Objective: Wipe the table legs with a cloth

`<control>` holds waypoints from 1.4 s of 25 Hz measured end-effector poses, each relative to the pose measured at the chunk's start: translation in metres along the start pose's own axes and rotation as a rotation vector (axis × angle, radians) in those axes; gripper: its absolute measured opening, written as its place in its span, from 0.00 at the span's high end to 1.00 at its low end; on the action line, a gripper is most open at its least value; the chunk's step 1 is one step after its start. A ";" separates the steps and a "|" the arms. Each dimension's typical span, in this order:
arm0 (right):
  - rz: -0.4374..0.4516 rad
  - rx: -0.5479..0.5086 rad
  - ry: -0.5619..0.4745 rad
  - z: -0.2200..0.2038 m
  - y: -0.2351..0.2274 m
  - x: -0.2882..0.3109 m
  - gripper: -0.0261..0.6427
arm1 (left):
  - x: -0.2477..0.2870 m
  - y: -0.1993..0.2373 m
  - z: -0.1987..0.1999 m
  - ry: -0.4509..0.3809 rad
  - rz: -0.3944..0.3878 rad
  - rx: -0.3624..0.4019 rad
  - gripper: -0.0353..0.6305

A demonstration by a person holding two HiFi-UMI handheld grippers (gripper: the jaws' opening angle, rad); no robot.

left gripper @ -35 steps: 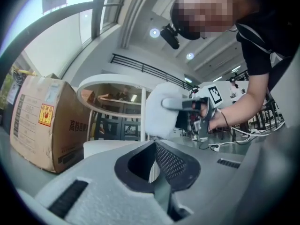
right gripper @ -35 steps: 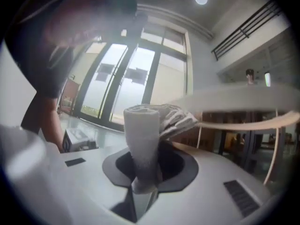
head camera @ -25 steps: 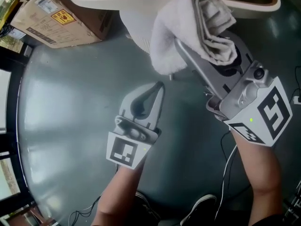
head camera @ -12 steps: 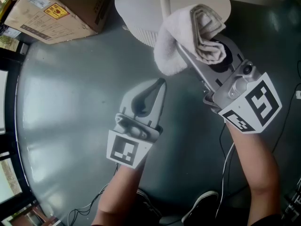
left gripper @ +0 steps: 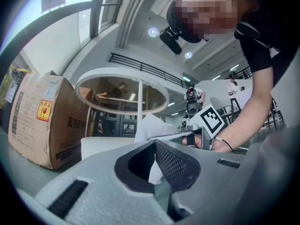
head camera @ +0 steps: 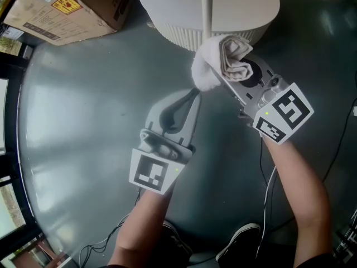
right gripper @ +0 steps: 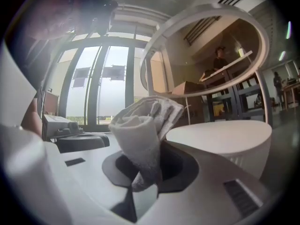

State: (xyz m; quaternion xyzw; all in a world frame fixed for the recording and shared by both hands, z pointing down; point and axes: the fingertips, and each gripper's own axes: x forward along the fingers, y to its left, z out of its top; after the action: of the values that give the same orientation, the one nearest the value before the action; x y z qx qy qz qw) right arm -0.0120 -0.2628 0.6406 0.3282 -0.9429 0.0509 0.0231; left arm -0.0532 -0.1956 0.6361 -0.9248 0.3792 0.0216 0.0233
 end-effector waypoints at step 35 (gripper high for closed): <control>0.205 -0.151 -0.214 0.096 -0.007 0.004 0.86 | 0.001 -0.018 -0.012 0.050 -0.045 -0.024 0.94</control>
State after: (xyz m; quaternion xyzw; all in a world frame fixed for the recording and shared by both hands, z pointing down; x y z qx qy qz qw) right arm -0.0112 -0.2814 0.5465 0.2312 -0.9697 -0.0533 -0.0579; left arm -0.0394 -0.1839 0.6487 -0.9336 0.3584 0.0022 0.0033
